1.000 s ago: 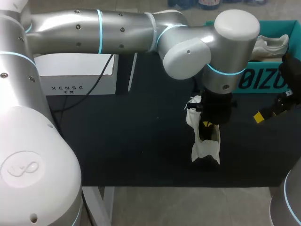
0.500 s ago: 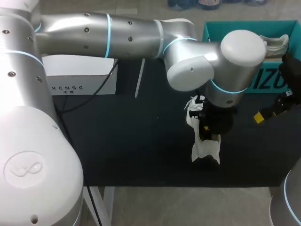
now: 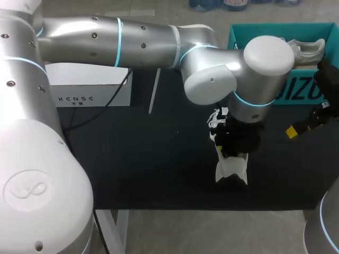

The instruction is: Take the shoe out of the shoebox, open the shoe tongue, remove and reinsert the insole, then place the shoe into the shoebox

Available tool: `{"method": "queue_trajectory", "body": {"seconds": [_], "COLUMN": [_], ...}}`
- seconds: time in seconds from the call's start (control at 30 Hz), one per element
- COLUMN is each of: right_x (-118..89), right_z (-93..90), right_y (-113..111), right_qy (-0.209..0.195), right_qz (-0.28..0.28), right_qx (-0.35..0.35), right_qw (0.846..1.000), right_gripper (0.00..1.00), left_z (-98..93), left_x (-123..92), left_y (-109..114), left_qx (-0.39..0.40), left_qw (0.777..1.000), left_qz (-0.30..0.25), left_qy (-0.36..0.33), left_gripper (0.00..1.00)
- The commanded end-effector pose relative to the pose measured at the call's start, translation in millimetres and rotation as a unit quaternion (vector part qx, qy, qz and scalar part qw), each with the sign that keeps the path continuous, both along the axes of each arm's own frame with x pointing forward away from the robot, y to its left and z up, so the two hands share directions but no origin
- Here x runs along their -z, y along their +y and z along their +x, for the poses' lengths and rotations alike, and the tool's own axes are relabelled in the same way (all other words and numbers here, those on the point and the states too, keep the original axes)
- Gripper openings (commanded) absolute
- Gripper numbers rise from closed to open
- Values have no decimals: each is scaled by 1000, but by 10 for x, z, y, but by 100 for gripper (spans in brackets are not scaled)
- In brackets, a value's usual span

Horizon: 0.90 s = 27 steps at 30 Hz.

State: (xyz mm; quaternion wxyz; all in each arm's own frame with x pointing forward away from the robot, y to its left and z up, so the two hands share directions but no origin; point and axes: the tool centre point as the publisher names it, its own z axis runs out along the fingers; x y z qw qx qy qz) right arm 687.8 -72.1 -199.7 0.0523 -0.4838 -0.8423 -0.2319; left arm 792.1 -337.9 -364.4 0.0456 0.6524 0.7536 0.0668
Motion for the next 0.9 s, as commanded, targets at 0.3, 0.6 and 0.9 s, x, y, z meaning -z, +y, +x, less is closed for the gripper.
{"method": "queue_trajectory", "body": {"seconds": [0.3,0.6,0.9], "right_x": [10,10,10], "right_z": [-11,-11,-11], "right_y": [0,0,0], "right_qy": [-1,-1,-1], "right_qz": [0,0,0], "right_qx": [1,1,1], "right_qw": [1000,1000,1000], "right_gripper": [100,100,100], "left_z": [15,119,359], "left_x": [-435,-823,-908], "left_y": [105,187,202], "left_qx": [2,-4,-12], "left_qw": [999,998,997], "left_qz": [-4,3,-1], "left_qy": [-33,-68,-75], "left_gripper": [100,100,0]}}
